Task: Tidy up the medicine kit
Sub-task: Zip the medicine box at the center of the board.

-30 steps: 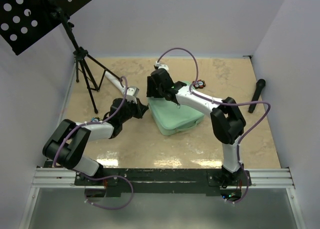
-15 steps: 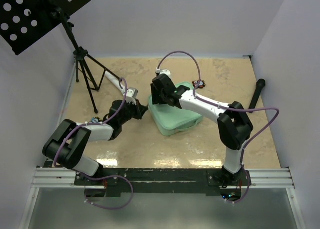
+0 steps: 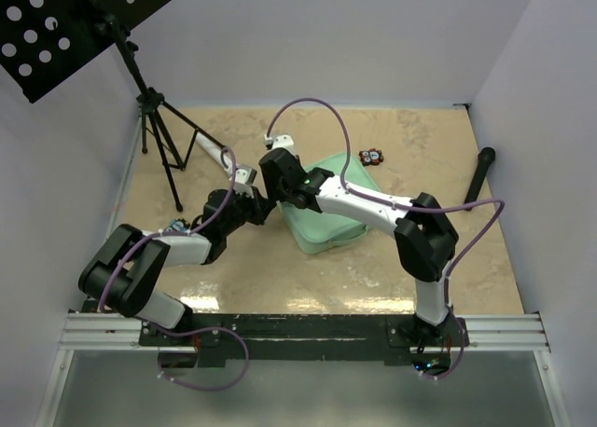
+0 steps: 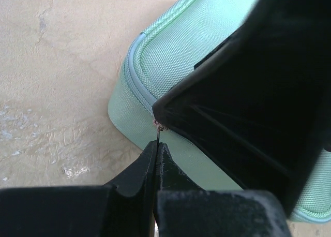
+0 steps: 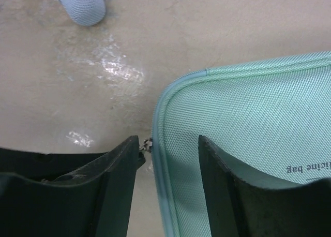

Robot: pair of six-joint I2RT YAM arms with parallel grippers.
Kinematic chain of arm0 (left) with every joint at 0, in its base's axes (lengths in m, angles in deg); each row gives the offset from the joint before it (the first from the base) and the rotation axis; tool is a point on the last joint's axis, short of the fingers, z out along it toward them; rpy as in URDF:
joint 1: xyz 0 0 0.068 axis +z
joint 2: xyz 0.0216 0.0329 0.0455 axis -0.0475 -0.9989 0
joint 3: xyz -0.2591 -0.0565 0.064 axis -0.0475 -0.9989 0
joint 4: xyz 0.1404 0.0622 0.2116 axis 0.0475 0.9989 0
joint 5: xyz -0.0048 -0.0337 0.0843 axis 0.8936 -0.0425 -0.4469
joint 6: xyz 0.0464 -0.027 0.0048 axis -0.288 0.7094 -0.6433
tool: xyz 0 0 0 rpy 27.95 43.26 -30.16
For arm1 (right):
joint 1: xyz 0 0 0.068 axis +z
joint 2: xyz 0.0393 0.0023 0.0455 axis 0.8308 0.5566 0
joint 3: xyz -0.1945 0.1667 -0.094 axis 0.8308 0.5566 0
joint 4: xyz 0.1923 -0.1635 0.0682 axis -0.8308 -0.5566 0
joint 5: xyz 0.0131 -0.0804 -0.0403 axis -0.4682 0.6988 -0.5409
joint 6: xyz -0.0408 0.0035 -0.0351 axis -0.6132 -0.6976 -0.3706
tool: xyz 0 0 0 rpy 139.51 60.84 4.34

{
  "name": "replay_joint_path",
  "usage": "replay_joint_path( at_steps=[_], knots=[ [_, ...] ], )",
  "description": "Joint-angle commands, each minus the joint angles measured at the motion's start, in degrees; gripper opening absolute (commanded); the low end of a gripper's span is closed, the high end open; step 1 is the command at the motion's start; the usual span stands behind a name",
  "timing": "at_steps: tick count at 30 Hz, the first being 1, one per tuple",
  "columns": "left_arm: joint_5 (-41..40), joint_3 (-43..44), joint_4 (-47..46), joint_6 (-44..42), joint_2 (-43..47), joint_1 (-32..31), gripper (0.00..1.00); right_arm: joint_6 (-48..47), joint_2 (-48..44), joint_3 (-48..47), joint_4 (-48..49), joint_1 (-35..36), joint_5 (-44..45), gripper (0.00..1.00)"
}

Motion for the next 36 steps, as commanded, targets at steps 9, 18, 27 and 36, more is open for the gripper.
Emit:
replay_joint_path(
  at_steps=[9,18,27,36],
  knots=[
    [0.9,-2.3,-7.7,2.0,2.3,0.2,0.00,-0.1,3.7,-3.1,-0.1,-0.4,4.6,0.42],
    [2.1,-1.9,-9.4,2.8,0.7,0.2,0.00,-0.7,5.5,-4.2,-0.2,-0.4,3.5,0.43],
    [2.5,-1.9,-10.7,3.2,0.2,0.2,0.00,-1.2,7.3,-4.1,-0.9,-0.4,1.6,0.00],
    [4.7,-3.0,-13.5,3.7,-0.5,0.0,0.00,-0.3,6.3,-2.3,0.6,-0.5,0.8,0.00]
  ],
)
